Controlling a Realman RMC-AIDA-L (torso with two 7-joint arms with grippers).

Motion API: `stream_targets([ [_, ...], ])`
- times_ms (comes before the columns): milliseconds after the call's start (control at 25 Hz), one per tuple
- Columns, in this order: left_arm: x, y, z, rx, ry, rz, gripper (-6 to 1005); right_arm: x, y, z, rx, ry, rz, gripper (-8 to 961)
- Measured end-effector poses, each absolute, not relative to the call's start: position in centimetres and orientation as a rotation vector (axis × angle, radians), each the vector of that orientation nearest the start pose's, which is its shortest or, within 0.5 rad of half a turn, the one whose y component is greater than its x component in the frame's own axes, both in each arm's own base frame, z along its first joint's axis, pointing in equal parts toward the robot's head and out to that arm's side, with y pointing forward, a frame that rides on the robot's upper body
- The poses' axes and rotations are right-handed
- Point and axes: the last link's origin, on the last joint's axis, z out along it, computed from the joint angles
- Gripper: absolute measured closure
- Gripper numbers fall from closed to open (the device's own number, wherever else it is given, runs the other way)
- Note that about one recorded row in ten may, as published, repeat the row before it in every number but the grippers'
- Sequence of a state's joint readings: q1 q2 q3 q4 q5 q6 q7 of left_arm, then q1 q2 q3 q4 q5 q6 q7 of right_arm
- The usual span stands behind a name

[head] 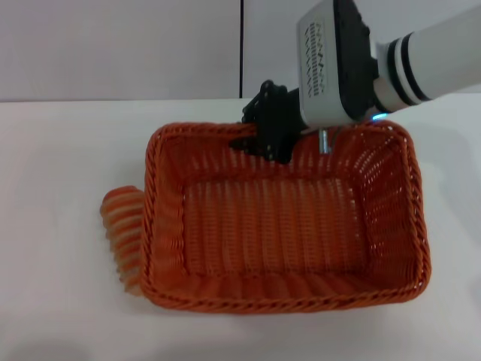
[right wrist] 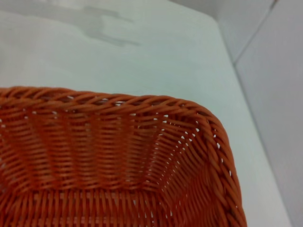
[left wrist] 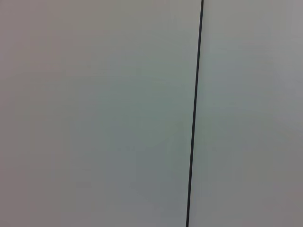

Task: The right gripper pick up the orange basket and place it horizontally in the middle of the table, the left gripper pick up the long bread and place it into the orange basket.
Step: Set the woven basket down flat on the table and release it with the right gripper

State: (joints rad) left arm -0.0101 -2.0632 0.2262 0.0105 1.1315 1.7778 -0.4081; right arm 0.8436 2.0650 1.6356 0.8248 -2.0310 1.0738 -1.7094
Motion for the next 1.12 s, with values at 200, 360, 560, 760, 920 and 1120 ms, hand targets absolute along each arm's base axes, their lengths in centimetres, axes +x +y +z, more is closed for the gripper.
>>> stream_targets([
  [200,-39.8,14.3,6.2,-1.239,-0.492,-0.817,163,12.4,39.7,-8.5,-2.894,-0.45,-0.079,806],
  [360,-39.7,14.4,6.2,-1.244,-0.492,-0.818,163,12.7,39.8,-8.3,-2.862,-0.444,-0.076,806],
  [560,-39.7,14.4,6.1,-1.244,-0.493,-0.817,163,13.2,39.5,-8.1,-2.786,-0.467,-0.069,805],
  [760,-39.6,14.4,6.1,-1.247,-0.49,-0.825,163,13.3,38.9,-8.6,-2.747,-0.505,-0.076,805],
  [920,-39.6,14.5,6.1,-1.25,-0.494,-0.833,163,13.5,38.9,-8.7,-2.73,-0.496,-0.078,796],
  [1120,-39.6,14.5,5.9,-1.251,-0.504,-0.836,163,13.5,38.8,-9.1,-2.724,-0.475,-0.078,695],
])
